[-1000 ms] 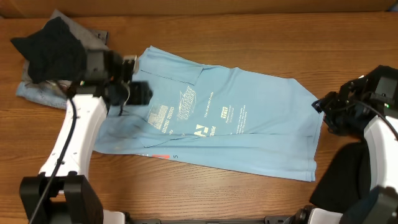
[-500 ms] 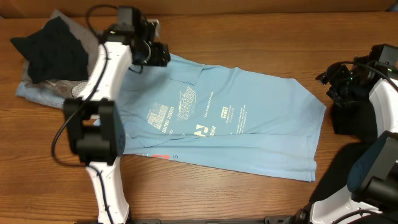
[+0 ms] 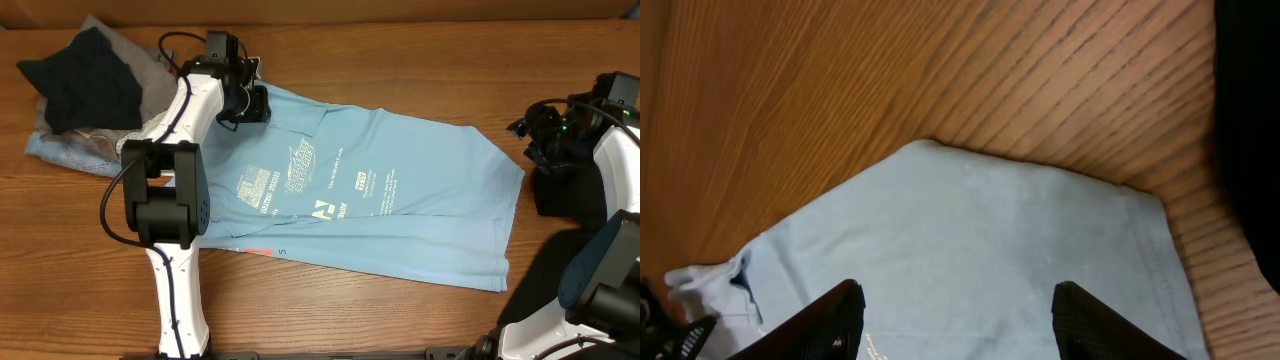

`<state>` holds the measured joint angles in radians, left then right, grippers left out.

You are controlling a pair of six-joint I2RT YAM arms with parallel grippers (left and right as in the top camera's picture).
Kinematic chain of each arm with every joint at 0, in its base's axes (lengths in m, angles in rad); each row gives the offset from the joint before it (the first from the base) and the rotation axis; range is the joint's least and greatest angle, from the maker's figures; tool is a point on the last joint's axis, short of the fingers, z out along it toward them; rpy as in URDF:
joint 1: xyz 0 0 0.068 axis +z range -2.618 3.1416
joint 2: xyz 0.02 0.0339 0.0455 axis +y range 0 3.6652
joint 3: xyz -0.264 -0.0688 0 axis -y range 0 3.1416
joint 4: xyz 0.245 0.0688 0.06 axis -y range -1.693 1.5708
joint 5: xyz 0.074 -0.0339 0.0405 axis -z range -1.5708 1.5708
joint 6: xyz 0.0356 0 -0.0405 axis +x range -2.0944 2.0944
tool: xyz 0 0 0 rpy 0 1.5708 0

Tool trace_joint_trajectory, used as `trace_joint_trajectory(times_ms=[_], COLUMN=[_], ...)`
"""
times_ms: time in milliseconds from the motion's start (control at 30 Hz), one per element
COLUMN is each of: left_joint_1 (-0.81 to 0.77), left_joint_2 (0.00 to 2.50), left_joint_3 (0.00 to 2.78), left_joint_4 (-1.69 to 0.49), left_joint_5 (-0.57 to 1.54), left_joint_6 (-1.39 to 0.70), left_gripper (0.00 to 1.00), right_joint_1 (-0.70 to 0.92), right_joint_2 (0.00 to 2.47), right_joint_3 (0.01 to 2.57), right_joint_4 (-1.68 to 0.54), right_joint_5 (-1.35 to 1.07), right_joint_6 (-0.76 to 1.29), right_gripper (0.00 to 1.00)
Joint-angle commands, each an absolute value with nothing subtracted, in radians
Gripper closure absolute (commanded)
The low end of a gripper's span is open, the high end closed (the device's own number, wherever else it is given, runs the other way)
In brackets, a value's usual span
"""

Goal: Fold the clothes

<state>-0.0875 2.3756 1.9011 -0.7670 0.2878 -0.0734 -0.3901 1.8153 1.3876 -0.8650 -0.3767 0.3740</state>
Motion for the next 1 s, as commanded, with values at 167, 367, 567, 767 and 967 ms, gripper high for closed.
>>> trace_joint_trajectory(times_ms=[167, 367, 567, 767, 967], left_joint_1=[-0.084, -0.060, -0.059, -0.075, -0.075], left_joint_2=[2.396, 2.392, 2.411, 2.422, 2.433], left_joint_3=[1.924, 1.999, 1.987, 1.963, 1.963], left_joint_4=[-0.760, -0.854, -0.894, -0.881, -0.837], left_joint_5=[0.289, 0.245, 0.229, 0.236, 0.236], left_joint_6=[-0.094, -0.097, -0.113, -0.132, -0.143], left_gripper=[0.96, 0.77, 0.53, 0.48, 0.48], right_joint_1=[-0.387, -0.387, -0.387, -0.387, -0.387], right_joint_2=[1.816, 1.818, 1.856, 1.876, 1.876], right_joint_3=[1.413, 1.413, 1.413, 1.413, 1.413], right_joint_4=[-0.853, -0.829, -0.785, -0.791, -0.798], right_joint_5=[-0.318, -0.279, -0.265, -0.266, -0.266], right_joint_6=[0.382, 0.381, 0.382, 0.386, 0.386], right_gripper=[0.36, 0.36, 0.35, 0.35, 0.36])
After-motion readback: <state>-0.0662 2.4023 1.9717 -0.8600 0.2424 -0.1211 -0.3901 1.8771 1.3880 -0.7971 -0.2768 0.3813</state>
